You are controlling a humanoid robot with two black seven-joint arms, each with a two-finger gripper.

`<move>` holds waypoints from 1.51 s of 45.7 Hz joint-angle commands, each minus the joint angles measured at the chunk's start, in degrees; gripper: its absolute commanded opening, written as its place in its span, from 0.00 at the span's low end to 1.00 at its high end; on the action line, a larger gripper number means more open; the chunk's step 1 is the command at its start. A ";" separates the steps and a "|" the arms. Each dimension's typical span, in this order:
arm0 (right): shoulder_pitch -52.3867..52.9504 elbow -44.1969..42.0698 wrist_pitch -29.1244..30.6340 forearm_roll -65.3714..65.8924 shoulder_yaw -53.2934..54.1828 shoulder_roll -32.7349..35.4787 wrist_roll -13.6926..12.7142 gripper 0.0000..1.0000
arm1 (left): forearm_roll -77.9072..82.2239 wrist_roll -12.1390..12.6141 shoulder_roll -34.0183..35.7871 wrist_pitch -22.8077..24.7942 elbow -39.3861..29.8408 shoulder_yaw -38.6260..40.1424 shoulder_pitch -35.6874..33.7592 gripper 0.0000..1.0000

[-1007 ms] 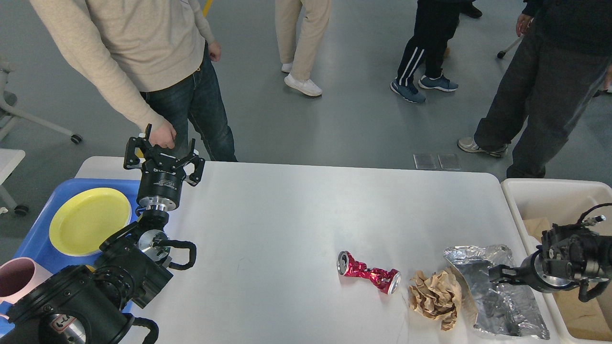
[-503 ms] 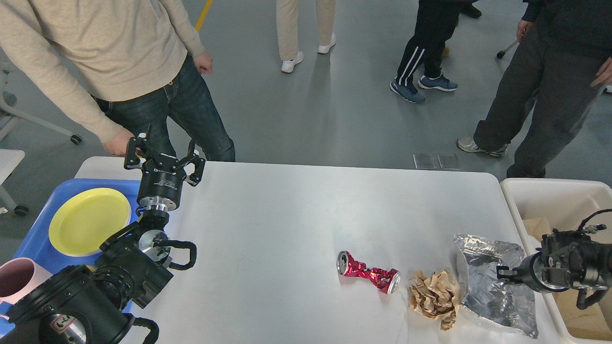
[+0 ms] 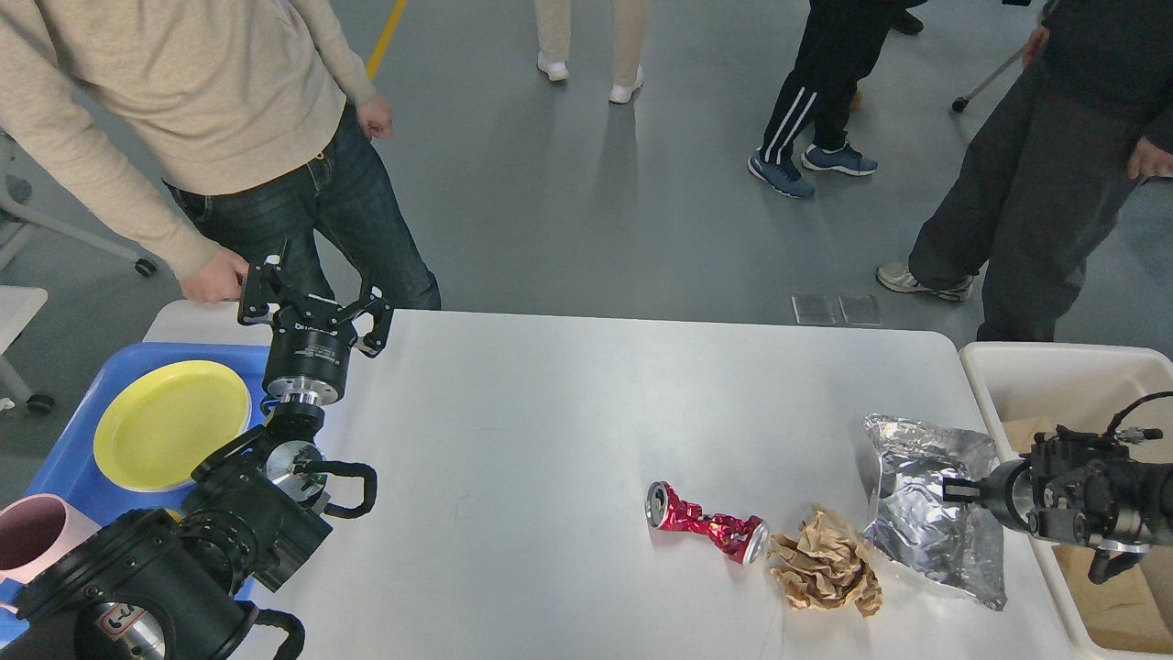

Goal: Tidy desktop
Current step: 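Lift the plastic bag and drop it into the white bin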

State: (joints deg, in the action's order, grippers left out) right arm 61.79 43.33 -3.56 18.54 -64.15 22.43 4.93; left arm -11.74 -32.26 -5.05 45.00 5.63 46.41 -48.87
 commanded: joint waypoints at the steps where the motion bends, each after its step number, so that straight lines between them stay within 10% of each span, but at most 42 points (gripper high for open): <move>1: 1.58 0.09 0.13 -0.09 2.44 1.82 -0.01 0.00 | -0.03 0.00 -0.05 0.00 0.00 0.00 0.00 0.96; 22: 19.15 12.30 1.79 -0.09 5.79 9.90 0.17 0.00 | -0.03 0.00 0.04 0.00 0.00 0.00 0.00 0.96; 47: 49.92 15.74 22.36 -0.26 4.73 19.84 -0.01 0.00 | 0.05 0.00 0.04 0.00 0.00 0.00 0.00 0.96; 60: 42.21 6.09 19.56 -0.87 4.90 20.90 -0.09 0.00 | 0.05 0.00 -0.05 0.00 0.00 0.00 0.00 0.96; 69: 20.42 -4.38 5.07 -2.28 7.81 20.90 -0.09 0.00 | 0.05 0.00 -0.05 0.00 0.00 0.00 0.00 0.96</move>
State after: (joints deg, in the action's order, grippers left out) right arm 93.73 44.03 10.45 17.50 -57.96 43.36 4.81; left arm -11.76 -32.26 -5.10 45.00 5.63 46.41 -48.87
